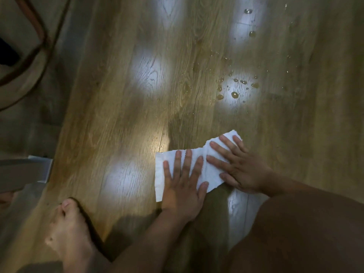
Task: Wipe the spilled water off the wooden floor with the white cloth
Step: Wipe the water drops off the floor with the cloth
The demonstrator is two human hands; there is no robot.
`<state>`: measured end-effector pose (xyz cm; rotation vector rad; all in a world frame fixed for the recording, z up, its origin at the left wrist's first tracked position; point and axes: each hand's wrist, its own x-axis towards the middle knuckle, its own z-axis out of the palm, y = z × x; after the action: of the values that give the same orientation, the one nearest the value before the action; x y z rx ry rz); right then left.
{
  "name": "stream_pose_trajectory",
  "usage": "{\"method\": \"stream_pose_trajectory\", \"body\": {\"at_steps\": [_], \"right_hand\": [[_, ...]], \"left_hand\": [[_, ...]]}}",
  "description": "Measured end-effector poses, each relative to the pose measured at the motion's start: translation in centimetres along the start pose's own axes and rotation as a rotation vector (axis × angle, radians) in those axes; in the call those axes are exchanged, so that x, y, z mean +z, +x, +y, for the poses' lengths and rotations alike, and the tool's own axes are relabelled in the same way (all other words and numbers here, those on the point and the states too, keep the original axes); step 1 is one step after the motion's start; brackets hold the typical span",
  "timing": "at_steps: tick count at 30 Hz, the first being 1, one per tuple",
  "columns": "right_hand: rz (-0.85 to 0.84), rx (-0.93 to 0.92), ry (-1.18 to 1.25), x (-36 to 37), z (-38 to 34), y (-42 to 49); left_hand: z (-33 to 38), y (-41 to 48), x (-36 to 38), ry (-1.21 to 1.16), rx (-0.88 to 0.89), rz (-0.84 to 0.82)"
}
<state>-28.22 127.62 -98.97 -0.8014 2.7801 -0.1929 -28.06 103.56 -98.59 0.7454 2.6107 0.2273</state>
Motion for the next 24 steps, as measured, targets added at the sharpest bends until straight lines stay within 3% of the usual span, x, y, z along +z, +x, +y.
{"method": "stream_pose_trajectory", "body": {"at_steps": [24], "right_hand": [[-0.038, 0.033, -0.022, -2.1, 3.7, 9.8]], "left_hand": [[-5.5, 9.5, -4.9, 0.109, 0.034, -0.080]]}}
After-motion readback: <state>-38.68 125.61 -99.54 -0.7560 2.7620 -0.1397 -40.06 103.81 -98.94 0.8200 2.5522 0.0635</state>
